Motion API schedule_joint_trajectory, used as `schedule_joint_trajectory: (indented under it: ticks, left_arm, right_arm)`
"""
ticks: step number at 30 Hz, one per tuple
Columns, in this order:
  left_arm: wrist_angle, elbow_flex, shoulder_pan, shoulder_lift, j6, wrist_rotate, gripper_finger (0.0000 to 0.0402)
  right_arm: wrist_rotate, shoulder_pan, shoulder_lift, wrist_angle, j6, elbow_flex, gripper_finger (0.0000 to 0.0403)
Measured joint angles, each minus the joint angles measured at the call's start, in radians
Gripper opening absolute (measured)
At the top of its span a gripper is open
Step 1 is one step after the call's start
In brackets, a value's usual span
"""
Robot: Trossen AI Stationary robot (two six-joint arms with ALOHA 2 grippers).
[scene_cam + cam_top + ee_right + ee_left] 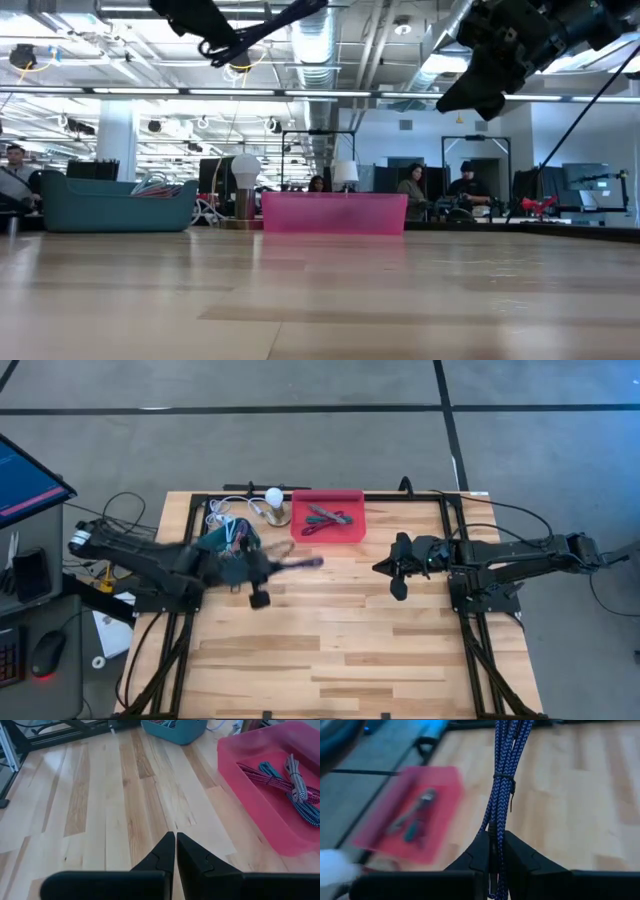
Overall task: Pick & Place USB Port
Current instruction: Put the black and violet USB cable into the pink bin
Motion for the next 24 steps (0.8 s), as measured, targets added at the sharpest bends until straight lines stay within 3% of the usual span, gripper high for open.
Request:
schedule_joint_trajectory:
  ticks: [7,14,24]
  left_arm:
    - [0.054,0.0,0.223,-0.014,0.138,0.042,0.0032]
    - [0.288,0.002,0.412,0.054,0.273,0.231,0.0032]
    - [0.405,0.002,0.622,0.197,0.292,0.4,0.0032]
  right_arm:
    - [0.0,0.0,0.0,0.001,-0.002,0.0,0.0011]
    - [0.0,0.0,0.0,0.035,-0.003,0.0,0.0011]
    - [0.0,0.0,0.0,0.038,-0.003,0.0,0.0011]
